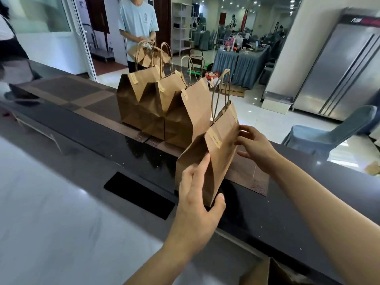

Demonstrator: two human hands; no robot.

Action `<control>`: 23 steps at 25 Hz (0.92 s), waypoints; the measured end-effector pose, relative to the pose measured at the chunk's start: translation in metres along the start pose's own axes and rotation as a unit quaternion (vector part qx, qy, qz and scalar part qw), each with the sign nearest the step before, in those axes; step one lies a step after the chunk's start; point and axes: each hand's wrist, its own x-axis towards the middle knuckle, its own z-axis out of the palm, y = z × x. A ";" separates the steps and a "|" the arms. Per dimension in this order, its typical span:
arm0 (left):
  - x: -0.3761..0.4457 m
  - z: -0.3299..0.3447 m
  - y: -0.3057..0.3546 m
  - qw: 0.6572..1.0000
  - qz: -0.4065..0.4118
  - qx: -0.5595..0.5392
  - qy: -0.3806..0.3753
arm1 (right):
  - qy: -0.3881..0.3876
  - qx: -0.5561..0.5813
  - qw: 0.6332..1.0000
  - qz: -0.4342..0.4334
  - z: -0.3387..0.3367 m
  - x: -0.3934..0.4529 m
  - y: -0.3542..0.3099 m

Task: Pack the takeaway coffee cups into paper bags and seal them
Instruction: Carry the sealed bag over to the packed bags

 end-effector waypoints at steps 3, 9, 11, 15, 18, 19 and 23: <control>0.012 0.009 -0.002 1.000 0.007 -0.002 -0.017 | 0.005 -0.027 1.000 -0.006 -0.001 0.012 0.001; 0.041 0.021 -0.011 0.999 0.015 -0.006 -0.047 | 0.016 -0.035 0.999 0.000 0.000 0.023 0.006; 0.054 0.026 -0.015 0.998 0.018 -0.003 -0.057 | 0.024 -0.029 0.999 -0.004 0.000 0.025 0.008; 0.077 0.034 -0.023 0.997 0.030 0.014 -0.071 | 0.042 -0.019 0.999 -0.001 0.003 0.028 0.009; 0.096 0.036 -0.029 0.996 0.030 0.028 -0.085 | 0.044 -0.023 0.999 0.004 0.005 0.032 0.013; 0.102 0.037 -0.031 0.995 0.029 0.031 -0.087 | 0.043 -0.027 0.999 0.004 0.006 0.033 0.014; 0.124 0.039 -0.038 0.995 0.025 0.033 -0.095 | 0.047 -0.037 0.998 0.010 0.007 0.037 0.019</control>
